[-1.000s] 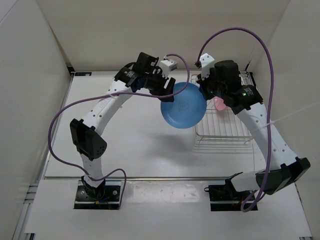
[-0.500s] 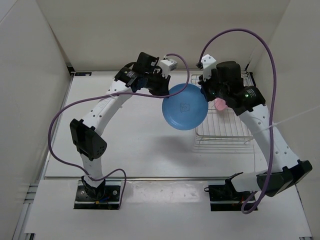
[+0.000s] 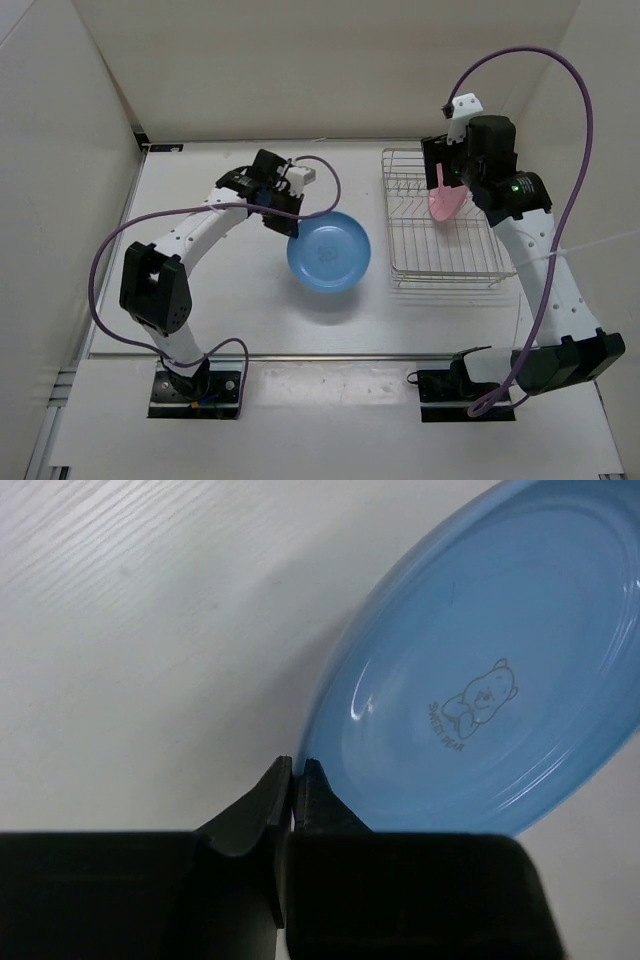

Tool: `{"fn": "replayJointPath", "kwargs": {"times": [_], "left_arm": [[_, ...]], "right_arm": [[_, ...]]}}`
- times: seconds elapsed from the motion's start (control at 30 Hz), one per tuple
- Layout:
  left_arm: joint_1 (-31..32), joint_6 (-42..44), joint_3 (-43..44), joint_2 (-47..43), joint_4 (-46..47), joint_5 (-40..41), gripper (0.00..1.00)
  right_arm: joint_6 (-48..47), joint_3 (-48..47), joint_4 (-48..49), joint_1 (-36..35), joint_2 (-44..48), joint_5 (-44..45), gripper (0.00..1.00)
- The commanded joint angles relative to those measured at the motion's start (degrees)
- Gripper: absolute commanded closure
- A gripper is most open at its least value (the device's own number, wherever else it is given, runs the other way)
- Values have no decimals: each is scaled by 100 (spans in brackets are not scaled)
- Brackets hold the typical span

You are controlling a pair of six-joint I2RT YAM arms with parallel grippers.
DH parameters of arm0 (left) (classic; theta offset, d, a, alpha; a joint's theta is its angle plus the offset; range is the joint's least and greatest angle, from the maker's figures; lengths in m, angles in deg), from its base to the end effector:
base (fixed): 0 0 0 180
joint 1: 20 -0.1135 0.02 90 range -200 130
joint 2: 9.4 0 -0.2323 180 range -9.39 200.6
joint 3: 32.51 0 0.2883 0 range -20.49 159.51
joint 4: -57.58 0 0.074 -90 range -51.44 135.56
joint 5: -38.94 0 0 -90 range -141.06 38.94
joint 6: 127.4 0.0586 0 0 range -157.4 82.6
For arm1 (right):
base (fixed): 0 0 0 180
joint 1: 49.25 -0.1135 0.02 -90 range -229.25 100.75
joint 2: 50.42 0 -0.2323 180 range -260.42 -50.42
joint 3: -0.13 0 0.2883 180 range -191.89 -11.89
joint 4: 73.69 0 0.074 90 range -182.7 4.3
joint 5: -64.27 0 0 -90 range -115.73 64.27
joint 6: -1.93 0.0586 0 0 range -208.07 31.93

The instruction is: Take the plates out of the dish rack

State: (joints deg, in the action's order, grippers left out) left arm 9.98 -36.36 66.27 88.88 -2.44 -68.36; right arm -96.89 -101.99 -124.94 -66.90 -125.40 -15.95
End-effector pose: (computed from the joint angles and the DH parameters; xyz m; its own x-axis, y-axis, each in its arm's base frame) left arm 0.3444 -0.2188 0.2339 -0.7353 0.4442 -0.5118 0.6212 0.7437 -0.2470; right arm 0.3238 0.0926 0.4156 -0.3615 -0.2736 -0.8913 -0.2089 0.9554 -0.2085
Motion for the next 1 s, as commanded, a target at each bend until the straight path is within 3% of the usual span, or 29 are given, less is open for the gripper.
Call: {"fn": "replayJointPath", "kwargs": {"times": [0.0, 0.3, 0.6, 0.67, 0.73, 0.77, 0.8, 0.97], "left_arm": [[-694, 27, -317, -275, 301, -221, 89], [-1494, 397, -784, 823, 582, -607, 89], [-1820, 398, -275, 1562, 732, -986, 89], [-1872, 397, -134, 1650, 636, -1073, 82], [-1873, 397, -133, 1703, 574, -1135, 67], [-1873, 397, -133, 1703, 573, -1135, 41], [-1873, 397, -133, 1616, 573, -1135, 0], [-1873, 520, -3, 1125, 416, -987, 0]], "right_arm": [[196, 71, 330, 191, 45, 208, 15], [144, 72, 330, 192, 45, 261, 15], [38, 124, 330, 192, 150, 332, 15], [38, 125, 330, 192, 150, 331, 12], [-23, 186, 330, 192, 150, 401, 9], [-119, 239, 330, 192, 89, 480, 9], [-224, 239, 330, 192, 37, 568, 9], [-568, 239, 382, 192, -596, 1385, 9]]}}
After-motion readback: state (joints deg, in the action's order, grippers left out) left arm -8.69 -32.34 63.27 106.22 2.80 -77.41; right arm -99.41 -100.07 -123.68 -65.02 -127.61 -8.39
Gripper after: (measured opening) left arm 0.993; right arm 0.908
